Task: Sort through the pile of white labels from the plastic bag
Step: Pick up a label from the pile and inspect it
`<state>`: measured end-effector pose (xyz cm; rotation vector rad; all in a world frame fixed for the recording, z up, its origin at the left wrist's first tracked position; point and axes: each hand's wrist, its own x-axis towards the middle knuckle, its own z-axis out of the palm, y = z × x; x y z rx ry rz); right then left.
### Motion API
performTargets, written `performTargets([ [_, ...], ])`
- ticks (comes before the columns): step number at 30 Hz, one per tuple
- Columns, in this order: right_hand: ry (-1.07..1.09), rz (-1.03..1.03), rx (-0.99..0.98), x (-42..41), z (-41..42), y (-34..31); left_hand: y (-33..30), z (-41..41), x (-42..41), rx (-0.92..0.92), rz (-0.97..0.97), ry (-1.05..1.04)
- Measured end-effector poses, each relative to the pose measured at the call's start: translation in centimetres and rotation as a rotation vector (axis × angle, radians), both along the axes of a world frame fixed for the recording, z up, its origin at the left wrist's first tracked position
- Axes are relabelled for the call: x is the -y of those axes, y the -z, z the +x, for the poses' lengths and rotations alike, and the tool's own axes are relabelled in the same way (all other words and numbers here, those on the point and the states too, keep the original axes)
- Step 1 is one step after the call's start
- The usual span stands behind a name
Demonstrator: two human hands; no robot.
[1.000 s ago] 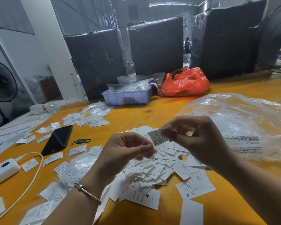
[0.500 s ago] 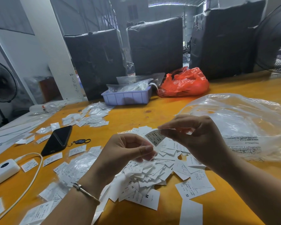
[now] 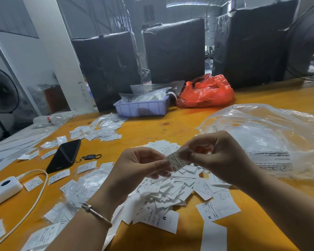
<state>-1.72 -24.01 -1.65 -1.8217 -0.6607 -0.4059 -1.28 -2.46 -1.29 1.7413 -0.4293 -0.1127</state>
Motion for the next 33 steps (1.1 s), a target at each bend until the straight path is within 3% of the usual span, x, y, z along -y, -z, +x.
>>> performTargets([
  [6, -0.037, -0.121, -0.070, -0.6, -0.3, 0.5, 0.4, -0.1, 0.5, 0.007, 0.045, 0.018],
  [12, 0.144, 0.032, 0.034, -0.2, -0.3, 0.1, 0.1, 0.1, 0.3, 0.000, -0.047, -0.054],
  [19, 0.118, -0.239, 0.158, -1.6, -1.2, 0.6, 0.3, 0.1, 0.3, -0.013, -0.031, 0.016],
  [23, 0.145, -0.232, 0.093, -0.8, -0.6, 0.5, 0.3, 0.4, -0.1, -0.027, -0.024, -0.041],
  [25, 0.277, -0.203, 0.118, 0.2, 0.1, 0.4, 0.1, 0.7, -0.6, -0.032, -0.030, -0.086],
  [29, 0.742, -0.282, 0.181, 2.4, 1.6, 0.6, -0.8, 1.2, -2.2, -0.094, -0.035, -0.176],
  [33, 0.992, -0.630, -0.053, 4.6, 3.1, 1.2, -0.7, 2.4, -3.5, -0.072, 0.131, -0.524],
])
